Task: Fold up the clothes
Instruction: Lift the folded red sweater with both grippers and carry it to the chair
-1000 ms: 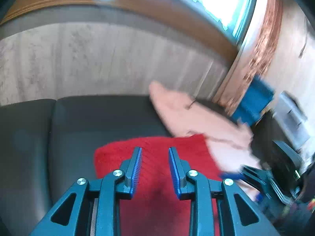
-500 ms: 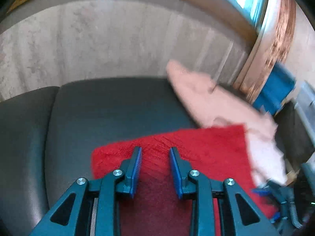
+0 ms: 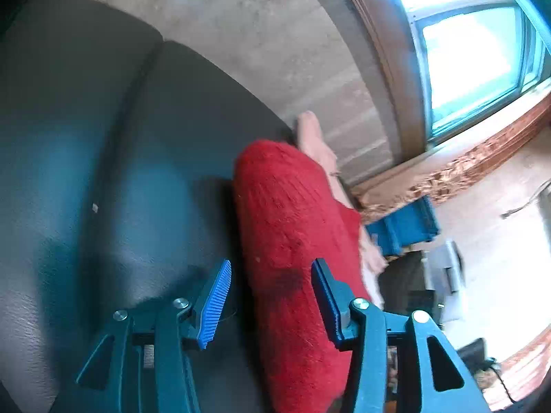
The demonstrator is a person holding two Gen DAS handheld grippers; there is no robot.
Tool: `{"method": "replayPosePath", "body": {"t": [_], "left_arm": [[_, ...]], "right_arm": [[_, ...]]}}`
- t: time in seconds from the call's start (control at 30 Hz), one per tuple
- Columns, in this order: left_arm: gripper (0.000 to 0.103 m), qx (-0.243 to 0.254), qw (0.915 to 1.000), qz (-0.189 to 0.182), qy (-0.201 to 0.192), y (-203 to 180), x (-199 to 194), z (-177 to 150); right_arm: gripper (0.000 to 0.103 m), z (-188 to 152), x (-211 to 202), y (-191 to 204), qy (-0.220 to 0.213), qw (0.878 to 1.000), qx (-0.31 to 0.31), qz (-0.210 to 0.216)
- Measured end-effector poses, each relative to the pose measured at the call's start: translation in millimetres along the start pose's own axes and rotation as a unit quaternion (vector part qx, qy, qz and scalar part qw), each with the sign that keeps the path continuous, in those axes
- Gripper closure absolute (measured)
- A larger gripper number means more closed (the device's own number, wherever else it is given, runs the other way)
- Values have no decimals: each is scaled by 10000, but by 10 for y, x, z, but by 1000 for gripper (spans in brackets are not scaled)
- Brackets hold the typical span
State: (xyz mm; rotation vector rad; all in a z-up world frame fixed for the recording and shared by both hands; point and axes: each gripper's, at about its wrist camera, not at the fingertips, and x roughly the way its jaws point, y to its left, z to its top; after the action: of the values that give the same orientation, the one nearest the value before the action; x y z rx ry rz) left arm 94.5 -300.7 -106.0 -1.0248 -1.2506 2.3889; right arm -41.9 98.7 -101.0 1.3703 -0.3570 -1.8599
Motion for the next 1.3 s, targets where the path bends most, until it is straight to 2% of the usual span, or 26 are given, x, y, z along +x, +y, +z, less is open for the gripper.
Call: {"method": "replayPosePath", "body": {"t": [0.1, 0.17, 0.23, 0.3, 0.43, 0.47, 0.53, 0.57, 0.6, 0.67, 0.7, 0.73, 0.77, 0.8, 0.87, 0.97, 1.13, 1.2, 1.3], "left_arm": [[48, 97, 9998, -123, 95, -30, 145, 69], [48, 83, 9997, -196, 150, -25, 251, 147], [47, 44, 9994, -272, 203, -11, 356, 230], [42, 13, 9993, -300, 212, 2, 452, 333], [37, 80, 9992, -266, 302, -21, 673, 479], [32, 55, 9991, -251, 336, -24, 728, 496], [31, 212, 9983, -163, 513, -84, 811, 505], [32, 376, 9971, -56, 660, -128, 854, 491], [41, 508, 9959, 42, 749, -166, 875, 461], [54, 673, 9943, 176, 806, -225, 881, 391], [58, 702, 9944, 211, 767, -252, 852, 351], [60, 693, 9950, 225, 682, -276, 801, 308], [62, 684, 9956, 238, 597, -301, 751, 264], [63, 675, 9961, 251, 512, -325, 700, 220], [64, 663, 9969, 226, 347, -363, 562, 132], [65, 717, 9971, 255, 27, -447, 202, -16], [65, 904, 9923, 539, -648, -616, -529, -186], [65, 993, 9870, 700, -1056, -712, -942, -212], [65, 1125, 9715, 984, -1838, -915, -1685, -207]], "right_arm": [[0, 30, 4, -47, 89, 9994, 199, 285], [0, 93, 67, -25, 175, 9986, 241, 434], [0, 142, 149, 49, 273, 9985, 169, 434], [0, 211, 207, 87, 354, 9982, 115, 467], [0, 372, 414, 62, 255, 9977, 240, 585], [0, 386, 430, 59, 197, 9976, 286, 594], [0, 380, 446, 95, 99, 9981, 201, 581], [0, 363, 452, 136, 66, 9985, 52, 549], [0, 324, 471, 214, 69, 9986, -301, 437], [1, 232, 523, 395, 114, 9947, -1018, 22], [4, 212, 553, 481, 152, 9925, -1183, -270], [14, 216, 567, 537, 188, 9915, -1189, -494], [35, 224, 557, 560, 227, 9921, -1126, -499], [46, 228, 547, 585, 262, 9927, -1066, -503], [55, 179, 523, 685, 274, 9913, -1152, -568], [62, 57, 511, 926, 268, 9878, -1437, -527], [66, -93, 683, 1526, 215, 9820, -1861, 233], [66, -78, 771, 1859, 181, 9757, -2095, 613], [67, 22, 880, 2504, 118, 9583, -2597, 1189]]}}
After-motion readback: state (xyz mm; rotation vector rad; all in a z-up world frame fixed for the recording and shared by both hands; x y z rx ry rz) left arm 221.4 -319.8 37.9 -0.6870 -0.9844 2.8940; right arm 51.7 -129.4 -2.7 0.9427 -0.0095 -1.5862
